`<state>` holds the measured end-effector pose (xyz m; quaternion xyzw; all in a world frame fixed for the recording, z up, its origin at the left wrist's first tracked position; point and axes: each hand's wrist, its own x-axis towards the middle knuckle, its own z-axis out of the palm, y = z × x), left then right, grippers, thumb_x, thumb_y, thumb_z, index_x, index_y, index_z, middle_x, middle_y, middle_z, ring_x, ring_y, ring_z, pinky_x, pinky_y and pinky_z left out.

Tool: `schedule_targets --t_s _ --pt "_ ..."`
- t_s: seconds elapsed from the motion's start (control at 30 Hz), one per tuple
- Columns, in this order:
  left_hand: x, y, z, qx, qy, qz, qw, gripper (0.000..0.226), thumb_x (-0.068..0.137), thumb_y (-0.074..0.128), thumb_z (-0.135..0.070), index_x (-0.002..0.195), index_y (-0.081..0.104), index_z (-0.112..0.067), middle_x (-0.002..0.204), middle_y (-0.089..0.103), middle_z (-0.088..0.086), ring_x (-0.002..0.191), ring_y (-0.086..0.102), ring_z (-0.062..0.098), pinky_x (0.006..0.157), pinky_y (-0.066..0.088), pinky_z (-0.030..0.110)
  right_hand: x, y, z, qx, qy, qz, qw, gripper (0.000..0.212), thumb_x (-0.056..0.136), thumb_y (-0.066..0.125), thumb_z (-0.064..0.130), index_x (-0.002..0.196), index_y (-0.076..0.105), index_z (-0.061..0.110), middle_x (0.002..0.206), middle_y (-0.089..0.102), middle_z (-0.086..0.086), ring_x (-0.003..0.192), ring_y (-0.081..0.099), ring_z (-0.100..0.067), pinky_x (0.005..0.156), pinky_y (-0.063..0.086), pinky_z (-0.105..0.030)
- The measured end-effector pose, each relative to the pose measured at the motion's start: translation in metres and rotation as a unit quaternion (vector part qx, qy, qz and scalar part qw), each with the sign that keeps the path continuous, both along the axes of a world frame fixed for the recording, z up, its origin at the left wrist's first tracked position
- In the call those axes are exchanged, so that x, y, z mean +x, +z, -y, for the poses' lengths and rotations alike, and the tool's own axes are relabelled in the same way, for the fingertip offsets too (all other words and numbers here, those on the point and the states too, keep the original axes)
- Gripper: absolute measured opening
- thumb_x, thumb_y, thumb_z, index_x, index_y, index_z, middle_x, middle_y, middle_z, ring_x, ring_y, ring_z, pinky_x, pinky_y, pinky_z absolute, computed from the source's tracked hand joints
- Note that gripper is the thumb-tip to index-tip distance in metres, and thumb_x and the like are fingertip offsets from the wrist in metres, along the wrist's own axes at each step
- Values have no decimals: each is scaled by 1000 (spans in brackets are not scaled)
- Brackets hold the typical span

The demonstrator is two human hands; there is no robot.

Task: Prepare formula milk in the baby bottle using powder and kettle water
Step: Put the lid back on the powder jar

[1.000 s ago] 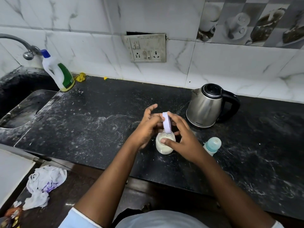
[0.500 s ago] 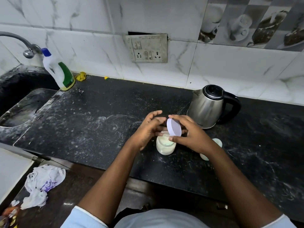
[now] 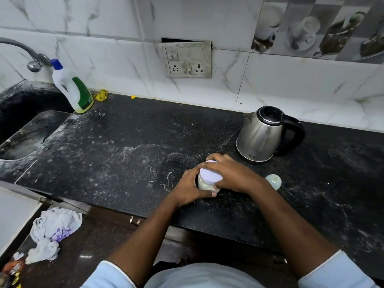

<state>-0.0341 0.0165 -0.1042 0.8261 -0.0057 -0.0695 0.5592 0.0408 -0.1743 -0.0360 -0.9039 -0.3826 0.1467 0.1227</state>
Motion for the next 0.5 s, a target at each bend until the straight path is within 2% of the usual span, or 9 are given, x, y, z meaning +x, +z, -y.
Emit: schedule_targets --t_s 0.07,0.2,0.3,0.4,0.5 --pt "-1 -3 3 -26 16 13 999 73 69 104 -29 134 69 -32 126 73 -10 116 66 -6 95 50 10 1 -3 -3 -16 17 13 1000 84 80 82 21 147 40 49 148 35 11 125 40 -20 90 51 -38" --pt "1 -4 4 -55 25 14 998 67 70 103 -30 129 72 -29 123 79 -5 115 73 9 96 55 19 0 -5 -6 -39 33 20 998 80 82 82 20 148 43 45 154 37 5 127 40 -26 98 51 -44" --pt "1 -3 4 -54 33 18 998 64 67 103 -34 125 74 -32 121 80 -7 114 75 12 96 56 22 0 1 -9 -53 38 10 998 79 83 81 20 151 46 41 155 39 3 126 41 -26 99 50 -44" --pt "2 -5 4 -41 35 23 998 67 68 102 -32 128 74 -30 122 80 -8 116 74 12 101 58 30 1 7 -12 -55 11 -9 998 81 79 84 25 149 47 41 140 45 4 116 40 -20 90 50 -39" --pt "2 -10 3 -37 42 27 998 66 72 101 -23 132 73 -22 122 80 -5 117 74 15 103 59 40 0 12 -13 -53 -24 -15 998 81 73 89 42 144 49 38 122 45 2 115 46 -21 85 52 -40"
